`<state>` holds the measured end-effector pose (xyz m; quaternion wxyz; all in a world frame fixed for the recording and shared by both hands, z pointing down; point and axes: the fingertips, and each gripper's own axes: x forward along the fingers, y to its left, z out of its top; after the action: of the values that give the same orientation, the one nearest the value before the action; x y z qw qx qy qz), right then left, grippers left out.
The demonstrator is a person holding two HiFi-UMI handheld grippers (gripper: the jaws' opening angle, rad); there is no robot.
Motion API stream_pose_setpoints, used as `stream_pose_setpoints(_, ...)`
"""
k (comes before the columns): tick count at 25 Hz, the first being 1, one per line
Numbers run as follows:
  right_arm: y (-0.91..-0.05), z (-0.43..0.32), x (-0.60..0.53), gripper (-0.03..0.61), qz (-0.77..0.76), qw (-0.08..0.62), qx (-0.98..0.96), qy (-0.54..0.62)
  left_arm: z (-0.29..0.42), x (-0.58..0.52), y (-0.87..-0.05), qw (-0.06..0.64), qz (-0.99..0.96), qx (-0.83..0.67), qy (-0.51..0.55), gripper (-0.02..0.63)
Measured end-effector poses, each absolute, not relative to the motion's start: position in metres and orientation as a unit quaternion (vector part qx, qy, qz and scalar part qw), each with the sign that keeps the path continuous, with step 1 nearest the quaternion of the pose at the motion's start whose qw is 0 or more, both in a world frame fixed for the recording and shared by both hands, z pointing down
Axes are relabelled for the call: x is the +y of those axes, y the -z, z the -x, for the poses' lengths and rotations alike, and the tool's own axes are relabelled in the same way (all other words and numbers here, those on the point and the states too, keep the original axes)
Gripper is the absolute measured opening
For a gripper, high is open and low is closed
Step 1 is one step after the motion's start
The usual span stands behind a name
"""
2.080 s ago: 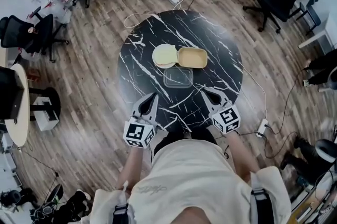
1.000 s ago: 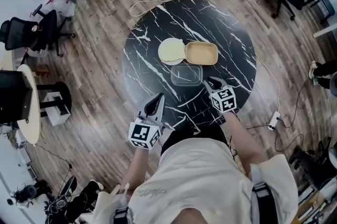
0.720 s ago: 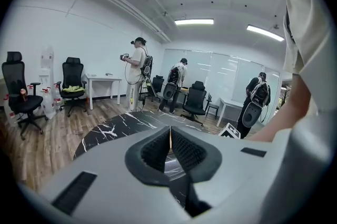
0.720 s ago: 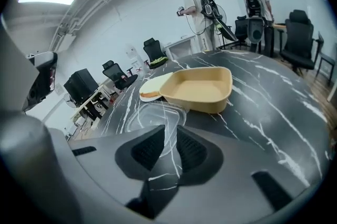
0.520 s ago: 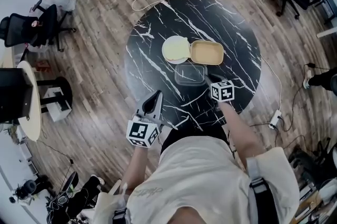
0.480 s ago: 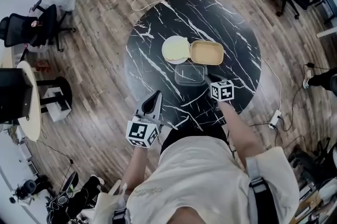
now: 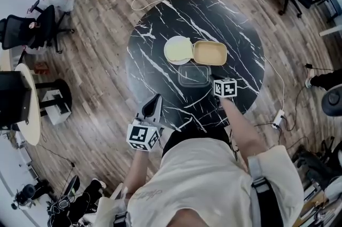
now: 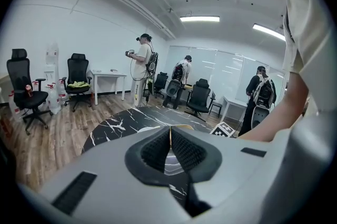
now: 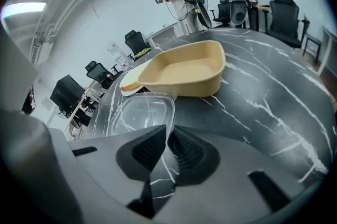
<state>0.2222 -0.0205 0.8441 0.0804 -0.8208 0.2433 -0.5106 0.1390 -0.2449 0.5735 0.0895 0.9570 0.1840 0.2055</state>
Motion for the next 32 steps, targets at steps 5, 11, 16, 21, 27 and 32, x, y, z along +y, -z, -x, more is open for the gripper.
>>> stream_pose_setpoints(5, -0.846, -0.225, -0.025, 0.032, 0.794, 0.066, 0.254, 0.548, -0.140, -0.243, -0.570, 0.090, -0.959, 0.188, -0.194, 0.025)
stream_pose_setpoints(11, -0.843, -0.218, -0.023, 0.009, 0.801, 0.043, 0.276, 0.529, -0.133, -0.245, -0.558, 0.086, -0.964, 0.180, -0.176, 0.025)
stream_pose_setpoints(16, -0.806, -0.210, -0.028, 0.009, 0.819, -0.010, 0.329, 0.470, -0.124, -0.244, -0.551, 0.090, -0.968, 0.167, -0.163, 0.025)
stream_pose_setpoints(21, -0.744, -0.210, -0.028, 0.009, 0.843, -0.019, 0.369, 0.392, -0.119, -0.240, -0.545, 0.089, -0.972, 0.159, -0.149, 0.025)
stream_pose_setpoints(27, -0.647, -0.218, -0.017, 0.009, 0.872, -0.010, 0.392, 0.295, -0.127, -0.238, -0.521, 0.083, -0.980, 0.143, -0.114, 0.025)
stream_pose_setpoints(32, -0.574, -0.225, -0.002, 0.009, 0.886, 0.015, 0.406, 0.223, -0.130, -0.225, -0.489, 0.067, -0.984, 0.147, -0.079, 0.025)
